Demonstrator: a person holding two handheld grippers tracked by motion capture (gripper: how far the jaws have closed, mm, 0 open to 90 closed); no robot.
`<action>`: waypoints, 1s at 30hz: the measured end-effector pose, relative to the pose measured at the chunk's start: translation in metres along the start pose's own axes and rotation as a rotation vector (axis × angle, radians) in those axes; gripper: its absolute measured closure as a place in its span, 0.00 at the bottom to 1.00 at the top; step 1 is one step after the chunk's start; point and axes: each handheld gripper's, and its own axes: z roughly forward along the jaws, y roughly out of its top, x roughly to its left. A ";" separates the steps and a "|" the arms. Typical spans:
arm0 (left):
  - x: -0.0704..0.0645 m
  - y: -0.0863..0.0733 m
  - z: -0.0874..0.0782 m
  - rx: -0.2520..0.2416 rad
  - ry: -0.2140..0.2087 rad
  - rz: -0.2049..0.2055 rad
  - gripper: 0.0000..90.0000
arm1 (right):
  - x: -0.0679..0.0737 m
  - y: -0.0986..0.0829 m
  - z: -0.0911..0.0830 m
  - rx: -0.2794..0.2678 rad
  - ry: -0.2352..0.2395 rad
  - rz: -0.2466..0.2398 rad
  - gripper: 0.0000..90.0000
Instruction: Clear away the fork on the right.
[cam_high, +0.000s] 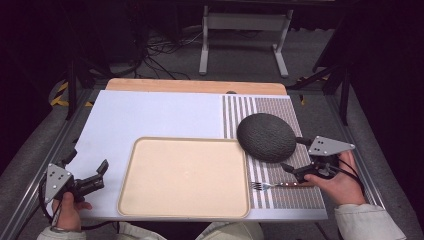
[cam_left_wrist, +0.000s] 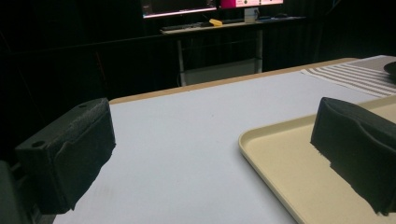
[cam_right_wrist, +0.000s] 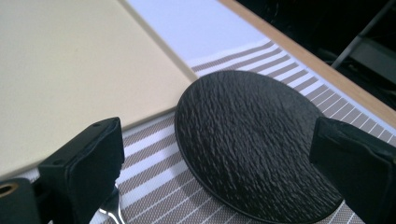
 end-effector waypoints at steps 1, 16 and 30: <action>0.000 0.000 0.000 0.000 -0.001 0.000 0.00 | 0.000 0.001 0.000 0.012 0.003 -0.007 0.05; 0.000 0.000 0.000 0.002 0.004 0.002 0.00 | -0.006 0.012 0.008 0.213 0.039 -0.120 0.07; 0.000 0.000 0.000 0.003 0.006 -0.002 0.00 | -0.006 0.019 0.018 0.339 0.098 -0.189 0.08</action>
